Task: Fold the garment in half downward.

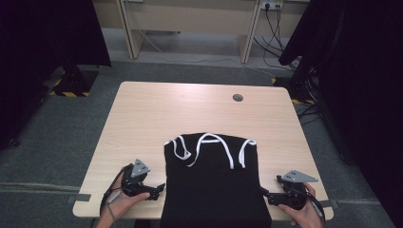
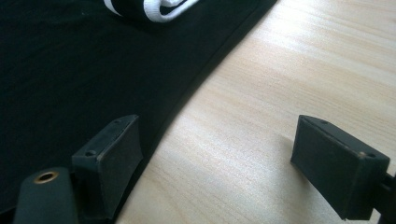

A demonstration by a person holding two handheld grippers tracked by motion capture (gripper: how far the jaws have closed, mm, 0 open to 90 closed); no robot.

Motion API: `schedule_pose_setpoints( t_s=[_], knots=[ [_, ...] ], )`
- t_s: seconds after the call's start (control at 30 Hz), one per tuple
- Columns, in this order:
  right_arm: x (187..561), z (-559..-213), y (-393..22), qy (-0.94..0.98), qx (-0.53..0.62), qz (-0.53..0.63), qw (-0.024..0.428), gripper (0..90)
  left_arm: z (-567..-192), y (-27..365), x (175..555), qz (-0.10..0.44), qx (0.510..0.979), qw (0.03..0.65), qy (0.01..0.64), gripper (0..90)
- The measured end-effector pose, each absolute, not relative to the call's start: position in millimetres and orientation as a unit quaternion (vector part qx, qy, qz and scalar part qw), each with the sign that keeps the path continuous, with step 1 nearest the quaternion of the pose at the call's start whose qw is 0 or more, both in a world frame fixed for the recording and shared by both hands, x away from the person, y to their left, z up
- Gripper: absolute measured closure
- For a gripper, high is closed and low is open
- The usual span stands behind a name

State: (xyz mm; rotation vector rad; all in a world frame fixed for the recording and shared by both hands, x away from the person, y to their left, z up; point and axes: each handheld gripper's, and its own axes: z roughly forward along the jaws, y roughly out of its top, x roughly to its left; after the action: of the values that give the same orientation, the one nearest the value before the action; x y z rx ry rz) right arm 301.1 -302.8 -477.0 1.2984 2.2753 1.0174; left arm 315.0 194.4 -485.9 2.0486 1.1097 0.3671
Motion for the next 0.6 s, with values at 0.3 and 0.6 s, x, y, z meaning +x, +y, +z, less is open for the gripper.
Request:
schedule_pose_setpoints(
  t_s=[0.3, 0.6],
  knots=[
    [303.0, -477.3, -303.5, 0.798, 0.454, 0.362, 0.161, 16.3, -478.7, 188.0, 319.5, 0.118, 0.784, 0.424, 0.437, 0.9],
    [303.5, -477.2, -304.6, 0.799, 0.454, 0.361, 0.161, 16.3, -465.1, 175.8, 343.5, 0.113, 0.771, 0.446, 0.44, 0.9]
  ],
)
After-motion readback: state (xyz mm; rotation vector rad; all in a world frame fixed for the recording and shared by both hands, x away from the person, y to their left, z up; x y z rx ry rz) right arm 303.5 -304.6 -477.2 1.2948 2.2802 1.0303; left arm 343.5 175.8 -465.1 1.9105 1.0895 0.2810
